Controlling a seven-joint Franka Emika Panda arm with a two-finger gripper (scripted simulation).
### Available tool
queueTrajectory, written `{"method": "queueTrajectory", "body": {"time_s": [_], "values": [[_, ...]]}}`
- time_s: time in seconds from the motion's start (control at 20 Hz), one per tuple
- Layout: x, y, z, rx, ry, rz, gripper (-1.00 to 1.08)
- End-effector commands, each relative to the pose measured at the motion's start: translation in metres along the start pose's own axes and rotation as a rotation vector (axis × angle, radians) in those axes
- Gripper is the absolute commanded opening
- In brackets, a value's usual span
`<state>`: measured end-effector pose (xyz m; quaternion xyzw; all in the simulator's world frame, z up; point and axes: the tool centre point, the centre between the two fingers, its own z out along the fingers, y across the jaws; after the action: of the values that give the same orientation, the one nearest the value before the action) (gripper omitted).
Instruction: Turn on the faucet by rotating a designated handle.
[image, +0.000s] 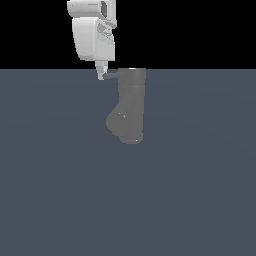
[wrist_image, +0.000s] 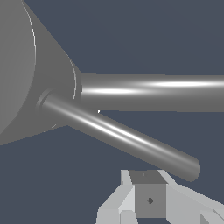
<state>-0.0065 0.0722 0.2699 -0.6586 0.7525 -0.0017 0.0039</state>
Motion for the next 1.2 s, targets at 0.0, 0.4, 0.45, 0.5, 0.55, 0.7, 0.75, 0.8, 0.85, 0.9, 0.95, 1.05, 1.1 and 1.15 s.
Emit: {"method": "queueTrajectory", "body": {"time_s": [0.0, 0.4, 0.45, 0.5, 0.55, 0.7, 0.75, 0.8, 0.85, 0.9, 0.95, 1.05, 1.1, 1.15], "values": [[0.015, 0.006, 0.0, -0.006, 0.004, 0.015, -1.0], [0.016, 0.018, 0.0, -0.003, 0.004, -0.002, -1.0], [0.023, 0.018, 0.0, -0.003, 0.004, -0.001, -1.0], [0.03, 0.017, 0.0, -0.004, 0.004, 0.0, -1.0], [0.037, 0.017, 0.0, -0.004, 0.004, 0.001, -1.0], [0.059, 0.016, 0.0, -0.005, 0.004, 0.004, -1.0], [0.066, 0.016, 0.0, -0.005, 0.004, 0.006, -1.0], [0.073, 0.016, 0.0, -0.005, 0.004, 0.007, -1.0], [0.08, 0.016, -0.001, -0.006, 0.004, 0.008, -1.0], [0.088, 0.016, -0.001, -0.006, 0.004, 0.009, -1.0], [0.095, 0.015, -0.001, -0.006, 0.004, 0.01, -1.0], [0.109, 0.015, -0.001, -0.007, 0.004, 0.012, -1.0], [0.116, 0.015, -0.001, -0.007, 0.004, 0.013, -1.0], [0.122, 0.014, -0.001, -0.007, 0.004, 0.014, -1.0]]}}
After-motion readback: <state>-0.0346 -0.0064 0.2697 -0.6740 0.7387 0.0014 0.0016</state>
